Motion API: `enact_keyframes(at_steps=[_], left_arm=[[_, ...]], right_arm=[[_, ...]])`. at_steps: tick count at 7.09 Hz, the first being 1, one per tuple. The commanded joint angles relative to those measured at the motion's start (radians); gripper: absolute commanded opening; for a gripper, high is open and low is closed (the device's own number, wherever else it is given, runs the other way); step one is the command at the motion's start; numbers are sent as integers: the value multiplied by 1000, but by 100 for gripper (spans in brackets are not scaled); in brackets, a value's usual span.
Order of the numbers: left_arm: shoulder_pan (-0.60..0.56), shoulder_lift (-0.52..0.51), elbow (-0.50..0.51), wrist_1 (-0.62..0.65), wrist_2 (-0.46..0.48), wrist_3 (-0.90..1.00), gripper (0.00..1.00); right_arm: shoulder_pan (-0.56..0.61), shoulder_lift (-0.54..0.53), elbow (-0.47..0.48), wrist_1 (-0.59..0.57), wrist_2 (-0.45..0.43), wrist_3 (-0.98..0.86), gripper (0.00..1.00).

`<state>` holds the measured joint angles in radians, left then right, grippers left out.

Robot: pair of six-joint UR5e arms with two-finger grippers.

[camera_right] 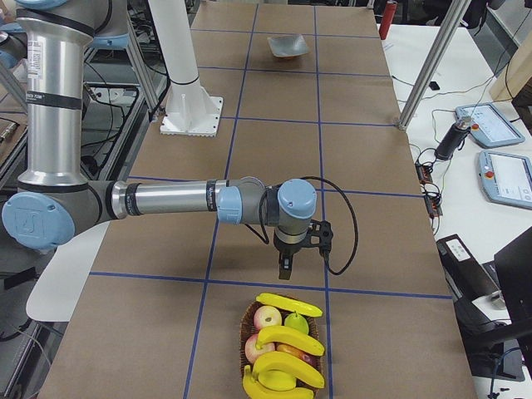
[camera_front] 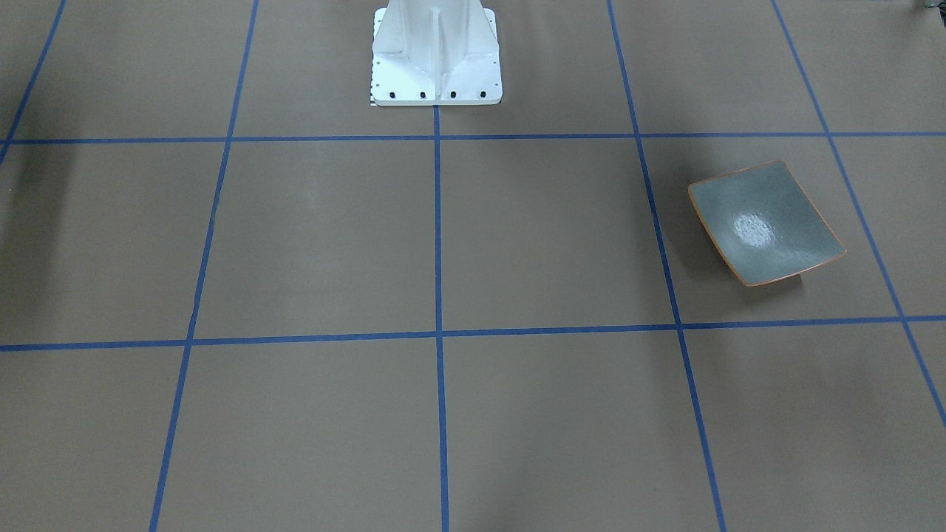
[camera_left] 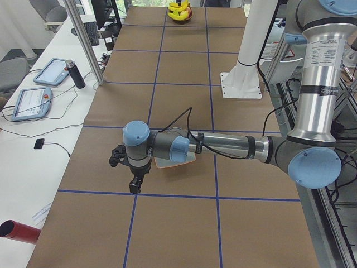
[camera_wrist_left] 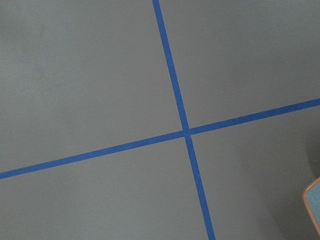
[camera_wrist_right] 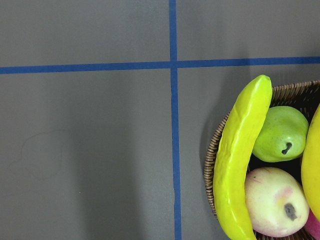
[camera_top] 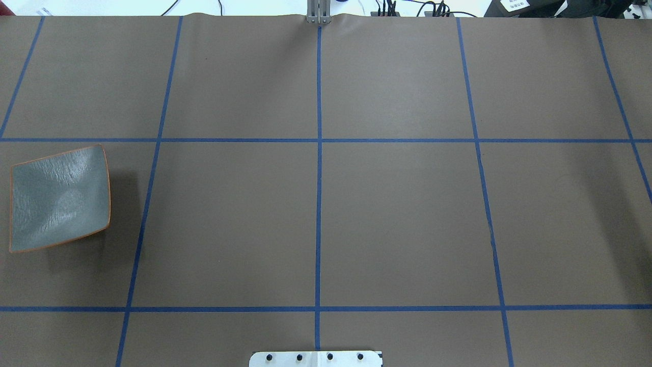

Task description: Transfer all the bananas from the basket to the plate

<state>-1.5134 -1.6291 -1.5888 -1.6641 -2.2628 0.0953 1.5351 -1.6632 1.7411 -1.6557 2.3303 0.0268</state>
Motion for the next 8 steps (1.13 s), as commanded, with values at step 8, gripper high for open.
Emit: enact_keyframes(at_steps=[8], left_arm=[[111, -51, 16, 3, 9, -2, 100]], right_arm=[[209, 315, -722, 320, -48, 19, 100]])
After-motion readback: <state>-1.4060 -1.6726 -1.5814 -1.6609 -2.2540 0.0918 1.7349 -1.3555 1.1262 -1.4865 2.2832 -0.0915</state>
